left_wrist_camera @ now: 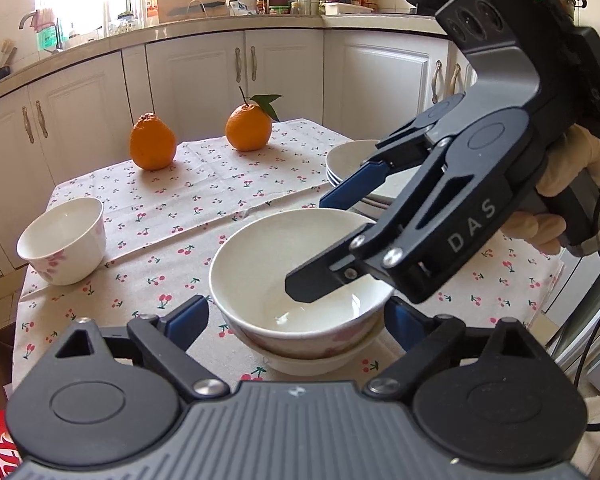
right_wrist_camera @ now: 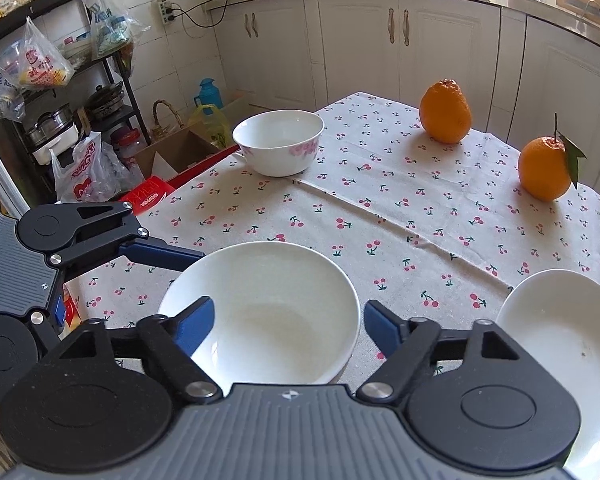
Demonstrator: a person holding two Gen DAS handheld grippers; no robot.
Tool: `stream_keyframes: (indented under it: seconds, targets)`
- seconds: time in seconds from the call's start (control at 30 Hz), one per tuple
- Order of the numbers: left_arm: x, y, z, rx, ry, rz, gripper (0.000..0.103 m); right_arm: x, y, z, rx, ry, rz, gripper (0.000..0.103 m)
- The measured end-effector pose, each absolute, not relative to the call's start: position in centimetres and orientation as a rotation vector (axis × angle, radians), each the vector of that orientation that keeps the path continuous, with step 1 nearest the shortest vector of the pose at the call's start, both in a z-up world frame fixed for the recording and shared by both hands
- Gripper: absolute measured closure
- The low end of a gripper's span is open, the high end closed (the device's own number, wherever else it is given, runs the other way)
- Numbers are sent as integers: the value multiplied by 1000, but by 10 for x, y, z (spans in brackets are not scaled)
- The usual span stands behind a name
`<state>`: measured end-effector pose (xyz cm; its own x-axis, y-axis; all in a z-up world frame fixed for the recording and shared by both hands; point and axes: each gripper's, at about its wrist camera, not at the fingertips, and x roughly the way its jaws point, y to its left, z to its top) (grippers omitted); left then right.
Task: Organize plates and bowls
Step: 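Open the right gripper and withdraw it from the nested bowls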
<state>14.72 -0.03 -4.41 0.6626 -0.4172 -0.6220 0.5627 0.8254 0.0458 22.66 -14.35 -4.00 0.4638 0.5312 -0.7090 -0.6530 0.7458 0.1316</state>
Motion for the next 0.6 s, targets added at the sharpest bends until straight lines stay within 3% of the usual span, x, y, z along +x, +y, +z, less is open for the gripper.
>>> stream_keyframes:
  seconds: [0.2, 0.6]
  targets:
    - [144, 2, -43, 255, 644, -564, 5, 221, -141, -38, -203, 788, 722, 0]
    - [134, 14, -44, 266, 652, -559, 4, 208, -154, -45, -195, 786, 655, 0]
